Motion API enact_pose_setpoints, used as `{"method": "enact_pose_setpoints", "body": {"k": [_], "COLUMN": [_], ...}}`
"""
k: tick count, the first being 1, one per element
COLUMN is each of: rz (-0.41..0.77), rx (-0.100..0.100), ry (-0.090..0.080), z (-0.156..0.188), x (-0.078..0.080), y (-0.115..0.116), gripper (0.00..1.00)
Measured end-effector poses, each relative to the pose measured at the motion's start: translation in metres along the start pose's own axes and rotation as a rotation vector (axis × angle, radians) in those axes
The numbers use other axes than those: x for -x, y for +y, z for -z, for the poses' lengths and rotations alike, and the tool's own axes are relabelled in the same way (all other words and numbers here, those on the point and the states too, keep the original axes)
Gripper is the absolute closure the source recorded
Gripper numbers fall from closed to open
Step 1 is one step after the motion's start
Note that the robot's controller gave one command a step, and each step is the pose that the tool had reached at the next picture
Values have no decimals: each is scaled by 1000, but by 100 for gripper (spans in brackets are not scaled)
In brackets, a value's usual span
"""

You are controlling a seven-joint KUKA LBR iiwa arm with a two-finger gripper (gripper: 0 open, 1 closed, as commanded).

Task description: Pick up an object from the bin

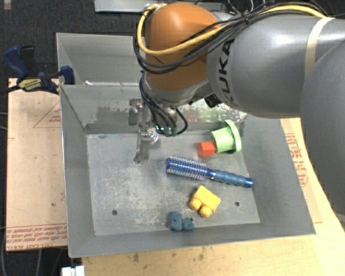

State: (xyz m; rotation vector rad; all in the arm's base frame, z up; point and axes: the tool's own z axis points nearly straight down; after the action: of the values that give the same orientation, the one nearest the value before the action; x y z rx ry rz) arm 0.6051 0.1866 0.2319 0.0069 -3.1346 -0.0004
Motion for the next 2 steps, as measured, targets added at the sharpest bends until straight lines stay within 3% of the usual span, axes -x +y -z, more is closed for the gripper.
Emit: {"method": "enact_pose_setpoints", "body": {"k": [1,2], "rz": [-33,15], "rx": [-2,-4], "ry": [-1,-1], "z": [-48,-83], "x": [-19,-52], "y": [-56,-140], "gripper": [0,0]}}
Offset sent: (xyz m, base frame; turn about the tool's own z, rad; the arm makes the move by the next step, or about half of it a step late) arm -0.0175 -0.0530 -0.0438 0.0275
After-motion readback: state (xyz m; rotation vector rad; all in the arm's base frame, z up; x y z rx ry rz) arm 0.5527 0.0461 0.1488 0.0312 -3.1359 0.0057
